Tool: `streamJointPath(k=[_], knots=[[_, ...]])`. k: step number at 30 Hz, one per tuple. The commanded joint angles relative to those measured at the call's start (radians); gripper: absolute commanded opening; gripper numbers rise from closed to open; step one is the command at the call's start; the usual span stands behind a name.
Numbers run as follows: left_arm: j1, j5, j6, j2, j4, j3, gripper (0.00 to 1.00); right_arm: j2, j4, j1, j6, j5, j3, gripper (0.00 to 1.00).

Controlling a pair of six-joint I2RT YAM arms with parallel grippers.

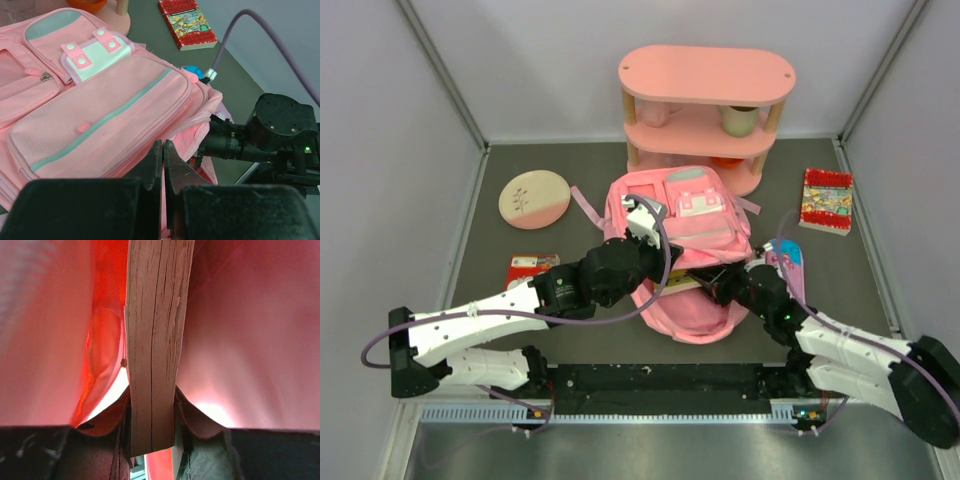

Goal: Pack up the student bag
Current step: Place the book in the student bag.

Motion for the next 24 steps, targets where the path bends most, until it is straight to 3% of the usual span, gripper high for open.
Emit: streamJointPath(k=[1, 6, 10, 13, 14, 19, 23, 24], knots=[[0.000, -0.010, 0.007, -0.052, 0.134, 0.006, 0.00, 0.147, 0.432, 0.004, -0.025, -0.053, 0.107, 0.00], [0.001, -0.005, 0.015, -0.066, 0.129, 0.000, 0.00, 0.401, 0.631, -0.030, -0.011, -0.128, 0.170, 0.00], [0.001, -0.025, 0.017, -0.086, 0.134, -0.023, 0.00, 0.483, 0.497, -0.032, -0.040, -0.046, 0.204, 0.02], [0.000, -0.028, 0.012, -0.094, 0.120, -0.029, 0.00, 0.529, 0.489, -0.035, -0.057, -0.024, 0.212, 0.04], [0.001, -0.034, 0.011, -0.097, 0.120, -0.034, 0.00, 0.532, 0.457, -0.036, -0.048, -0.006, 0.212, 0.12], [0.001, -0.051, 0.007, -0.120, 0.119, -0.052, 0.00, 0.531, 0.323, -0.044, -0.039, 0.001, 0.204, 0.28], [0.001, -0.053, 0.004, -0.124, 0.117, -0.059, 0.00, 0.506, 0.283, -0.047, -0.016, -0.047, 0.172, 0.51], [0.001, -0.050, 0.003, -0.118, 0.117, -0.059, 0.00, 0.502, 0.289, -0.041, -0.007, -0.055, 0.161, 0.52]])
